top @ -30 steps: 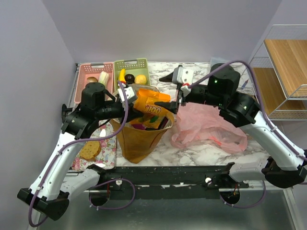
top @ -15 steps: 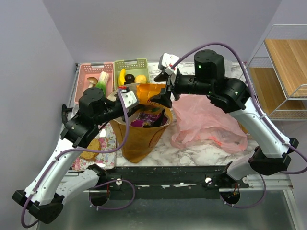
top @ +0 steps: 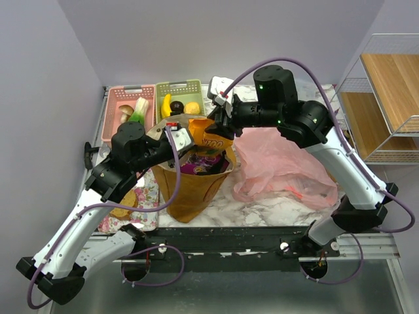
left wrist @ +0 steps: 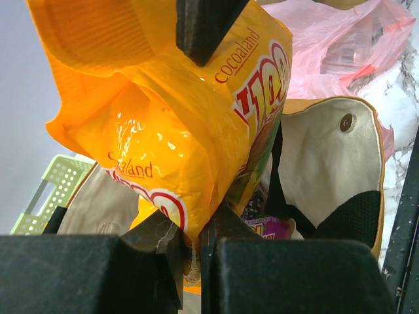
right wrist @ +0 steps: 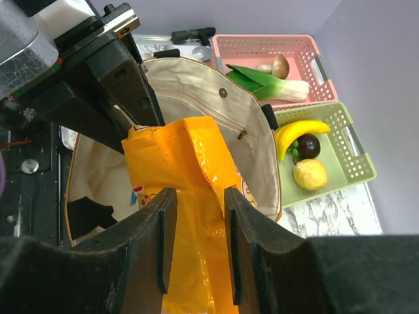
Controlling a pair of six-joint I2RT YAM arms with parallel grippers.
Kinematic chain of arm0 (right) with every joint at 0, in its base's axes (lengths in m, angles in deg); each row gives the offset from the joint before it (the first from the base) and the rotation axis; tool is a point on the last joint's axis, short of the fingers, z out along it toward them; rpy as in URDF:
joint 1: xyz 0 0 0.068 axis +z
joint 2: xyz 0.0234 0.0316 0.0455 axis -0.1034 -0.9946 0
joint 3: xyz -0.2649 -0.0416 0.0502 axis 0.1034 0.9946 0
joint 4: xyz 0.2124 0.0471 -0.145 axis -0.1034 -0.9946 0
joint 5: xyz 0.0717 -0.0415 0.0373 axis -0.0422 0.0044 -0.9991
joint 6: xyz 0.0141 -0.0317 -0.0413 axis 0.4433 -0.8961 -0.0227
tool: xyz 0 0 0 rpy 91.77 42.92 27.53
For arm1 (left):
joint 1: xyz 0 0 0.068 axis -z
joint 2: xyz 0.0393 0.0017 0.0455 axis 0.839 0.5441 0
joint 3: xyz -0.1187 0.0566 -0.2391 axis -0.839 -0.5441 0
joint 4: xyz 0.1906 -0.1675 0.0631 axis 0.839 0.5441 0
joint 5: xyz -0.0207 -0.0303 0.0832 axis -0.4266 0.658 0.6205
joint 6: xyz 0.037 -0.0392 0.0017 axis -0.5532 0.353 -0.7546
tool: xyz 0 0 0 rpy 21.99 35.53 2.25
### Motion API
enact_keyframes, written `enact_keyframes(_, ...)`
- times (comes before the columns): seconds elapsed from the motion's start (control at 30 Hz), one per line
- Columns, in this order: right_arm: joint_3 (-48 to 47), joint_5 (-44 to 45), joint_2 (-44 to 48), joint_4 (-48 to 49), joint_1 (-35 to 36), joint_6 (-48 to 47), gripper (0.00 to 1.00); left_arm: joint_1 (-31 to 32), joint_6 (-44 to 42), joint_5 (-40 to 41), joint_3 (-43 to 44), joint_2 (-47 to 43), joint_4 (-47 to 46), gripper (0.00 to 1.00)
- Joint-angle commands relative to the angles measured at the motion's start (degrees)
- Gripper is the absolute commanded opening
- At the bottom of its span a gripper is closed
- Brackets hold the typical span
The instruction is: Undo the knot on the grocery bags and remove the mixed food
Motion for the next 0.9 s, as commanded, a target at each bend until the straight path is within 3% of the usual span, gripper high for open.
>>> enact_keyframes(0.0,-4.74,-0.86,-3.57,-9.43,0.28,-2.1,0.46,0.43,-0.55,-2.76,1.91,-1.37,-6.81,0.0)
enact_keyframes(0.13,-7.44,-1.27,-5.16,-12.57,0.22,-3.25,0.57,0.41,-1.84,-5.95,2.41,-1.23,-5.79,0.0)
enact_keyframes(0.2,-7.45,-2.74,-5.04,-13.69,0.26,-4.37,0.49,0.44,-2.19,-6.29,2.77,-0.97,-5.65,0.0)
enact_keyframes(0.27,-7.45,-4.12,-5.03,-14.58,0.29,-4.34,0.48,0.45,-2.03,-5.53,3.31,-0.52,-5.56,0.0)
enact_keyframes(0.33,-7.62,-4.88,-5.25,-15.85,0.22,-4.98,0.31,0.43,-1.56,-4.77,3.49,-0.27,-5.68,0.0)
enact_keyframes(0.4,-7.24,-2.68,-5.21,-15.53,0.31,-5.9,0.02,0.4,-0.19,-3.95,3.82,0.1,-5.84,0.0)
enact_keyframes(0.47,-6.24,3.49,-4.19,-11.84,0.3,-6.29,0.0,0.4,1.92,-3.08,4.1,0.59,-5.73,0.0)
enact_keyframes(0.53,-4.06,9.75,-1.71,-4.77,0.3,-7.8,0.01,0.41,3.81,-2.55,4.45,0.94,-4.53,0.39)
enact_keyframes(0.57,-2.76,12.15,-0.35,-1.81,0.33,-9.84,0.01,0.42,4.95,-2.02,4.33,0.92,-4.1,0.64)
enact_keyframes(0.63,-0.23,16.8,2.24,4.45,0.3,-13.31,0.01,0.3,7.32,1.47,3.48,0.75,-3.83,0.86)
enact_keyframes(0.73,1.23,20.51,4.65,7.66,0.3,-17.09,0.01,-1.37,10.33,2.62,2.33,0.66,-2.33,0.95)
enact_keyframes(0.87,3.45,22.15,8.32,13.7,0.3,-18.79,0.01,-2.93,9.55,1.67,-0.21,0.77,0.72,0.96)
